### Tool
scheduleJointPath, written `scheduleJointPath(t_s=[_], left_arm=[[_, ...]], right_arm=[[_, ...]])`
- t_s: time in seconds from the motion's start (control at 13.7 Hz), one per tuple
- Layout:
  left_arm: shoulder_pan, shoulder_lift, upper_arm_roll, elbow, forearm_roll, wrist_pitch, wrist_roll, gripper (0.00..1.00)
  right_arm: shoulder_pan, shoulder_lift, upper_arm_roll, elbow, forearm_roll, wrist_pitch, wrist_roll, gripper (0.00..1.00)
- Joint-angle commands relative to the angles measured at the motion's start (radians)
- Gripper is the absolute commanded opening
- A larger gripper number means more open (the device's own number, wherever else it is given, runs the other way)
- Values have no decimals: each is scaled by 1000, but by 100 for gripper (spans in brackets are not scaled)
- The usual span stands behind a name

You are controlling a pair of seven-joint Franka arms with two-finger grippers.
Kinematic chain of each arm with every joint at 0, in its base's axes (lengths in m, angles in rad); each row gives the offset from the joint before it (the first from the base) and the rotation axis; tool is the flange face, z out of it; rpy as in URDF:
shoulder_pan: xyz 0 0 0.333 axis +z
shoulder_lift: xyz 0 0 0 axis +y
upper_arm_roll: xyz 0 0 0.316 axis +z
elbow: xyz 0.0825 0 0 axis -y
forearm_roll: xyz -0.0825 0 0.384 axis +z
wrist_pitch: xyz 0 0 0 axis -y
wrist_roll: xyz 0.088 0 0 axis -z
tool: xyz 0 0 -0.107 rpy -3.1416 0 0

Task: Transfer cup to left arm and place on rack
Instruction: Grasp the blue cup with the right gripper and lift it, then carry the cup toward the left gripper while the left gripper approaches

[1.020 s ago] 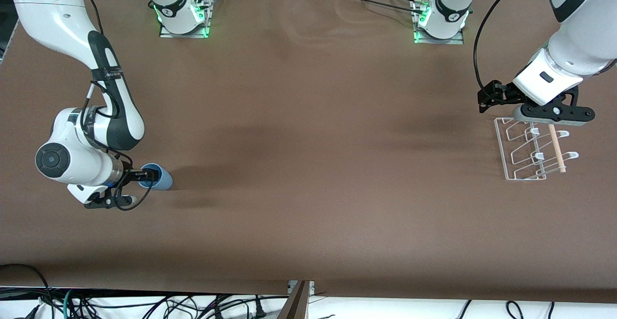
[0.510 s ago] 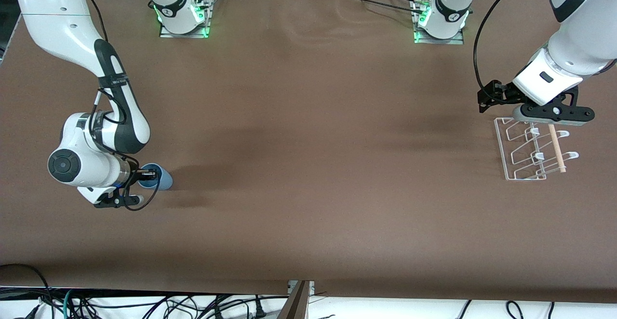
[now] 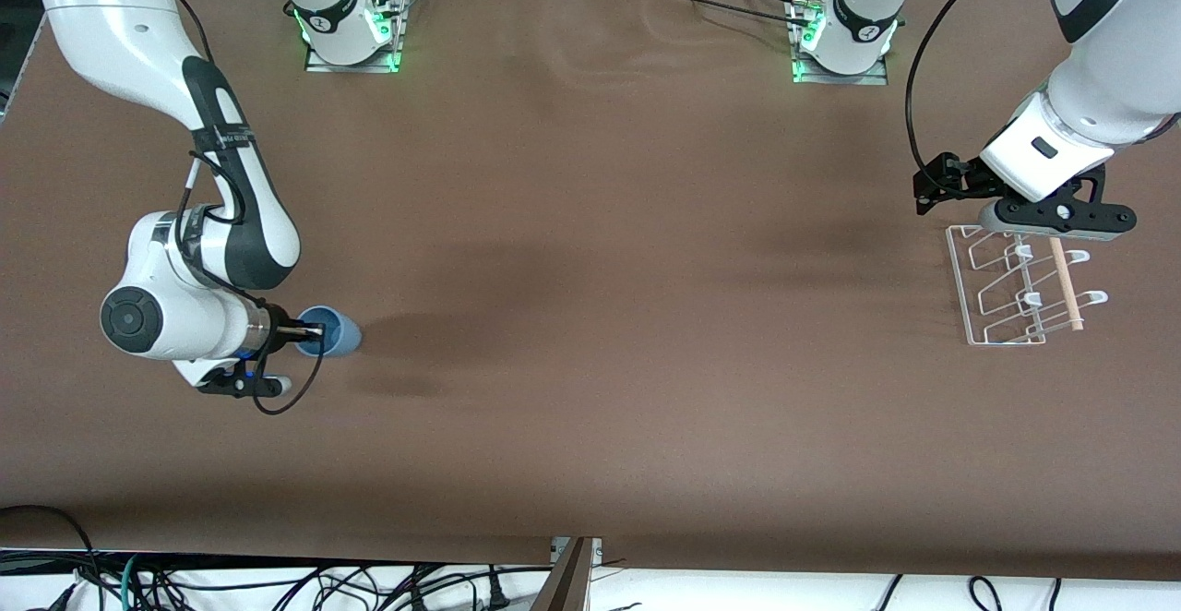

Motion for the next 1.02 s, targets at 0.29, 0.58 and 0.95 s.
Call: scheduleJointPath(t_s=[0.29, 0.58, 0.95], left_arm=[[-12, 34, -94, 23, -37, -28, -5, 100], [-27, 84, -103, 22, -85, -28, 88, 100], [-12, 138, -103, 22, -221, -13, 404, 100]], right_arm=[[110, -10, 102, 163, 216, -89, 451, 0], [157, -7, 176, 197, 398, -36, 608, 0], [225, -6, 279, 197, 552, 78, 739, 0]])
